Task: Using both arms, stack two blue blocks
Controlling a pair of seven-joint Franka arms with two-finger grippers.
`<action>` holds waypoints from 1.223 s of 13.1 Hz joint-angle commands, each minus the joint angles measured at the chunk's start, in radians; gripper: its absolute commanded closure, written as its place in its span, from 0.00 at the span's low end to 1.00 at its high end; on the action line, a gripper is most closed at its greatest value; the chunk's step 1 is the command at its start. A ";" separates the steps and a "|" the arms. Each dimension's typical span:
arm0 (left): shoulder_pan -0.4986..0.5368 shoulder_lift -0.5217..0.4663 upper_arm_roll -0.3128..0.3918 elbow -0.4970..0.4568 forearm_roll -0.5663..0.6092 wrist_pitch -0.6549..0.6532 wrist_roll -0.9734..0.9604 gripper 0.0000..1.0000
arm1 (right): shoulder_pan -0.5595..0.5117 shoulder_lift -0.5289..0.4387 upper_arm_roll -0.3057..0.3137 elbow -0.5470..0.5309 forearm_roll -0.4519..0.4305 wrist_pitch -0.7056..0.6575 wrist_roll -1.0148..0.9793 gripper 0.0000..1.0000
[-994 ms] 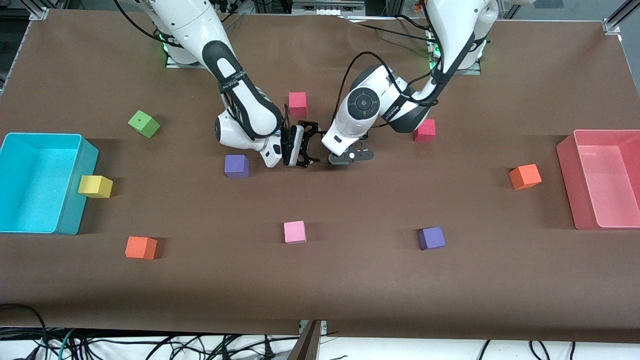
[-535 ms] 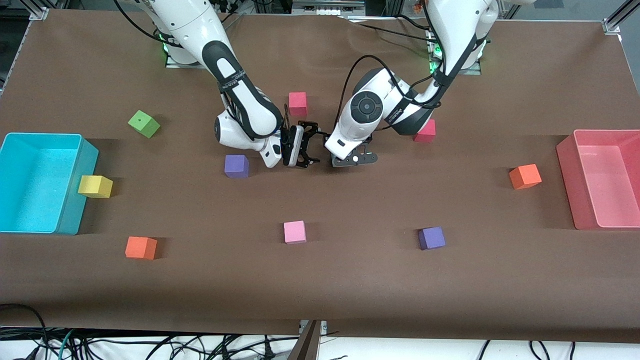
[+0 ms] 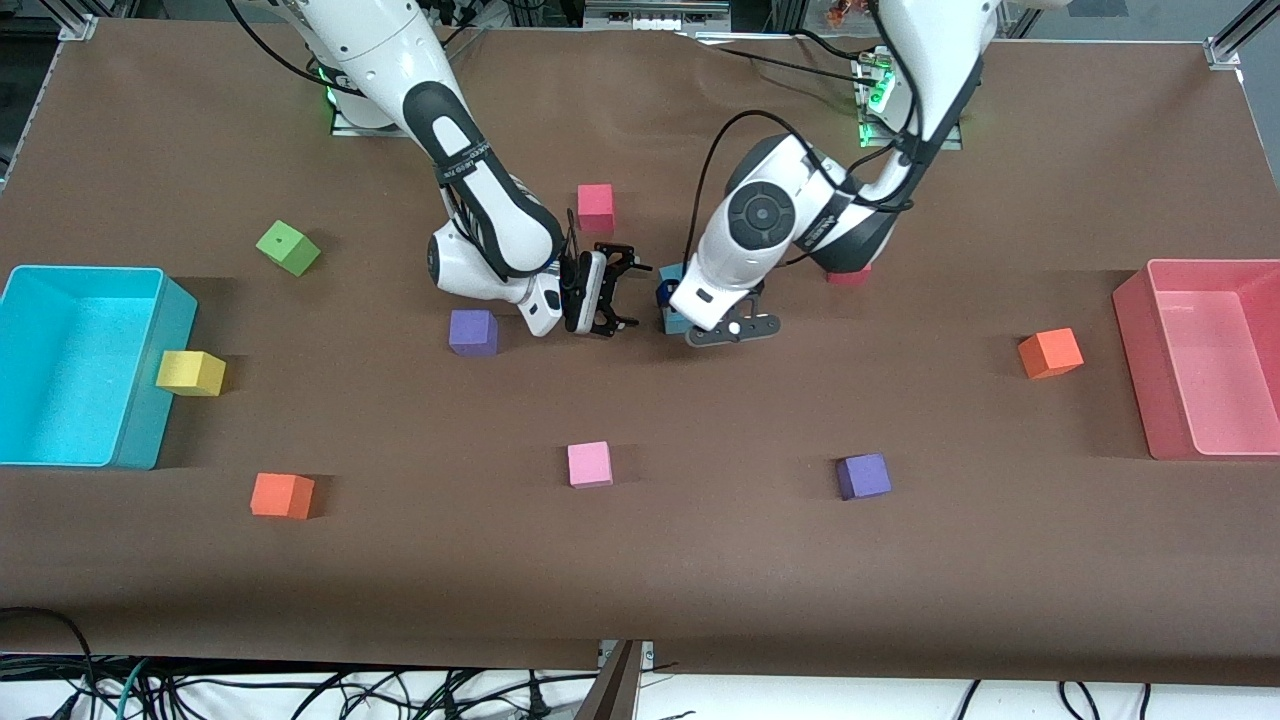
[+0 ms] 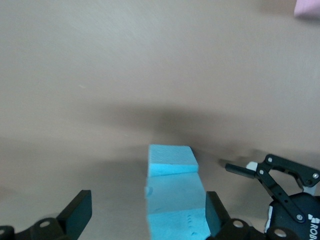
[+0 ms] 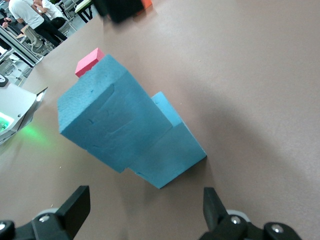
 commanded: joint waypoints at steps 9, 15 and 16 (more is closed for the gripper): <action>0.312 -0.469 0.157 -0.044 0.017 -0.496 0.622 0.00 | -0.012 -0.259 -0.234 -0.107 -0.405 -0.297 0.178 0.00; 0.355 -0.503 0.252 -0.038 0.126 -0.492 0.781 0.00 | -0.015 -0.253 -0.436 0.270 -0.950 -0.872 0.695 0.00; 0.357 -0.503 0.251 -0.038 0.123 -0.489 0.781 0.00 | -0.015 -0.252 -0.458 0.308 -0.992 -0.926 0.761 0.00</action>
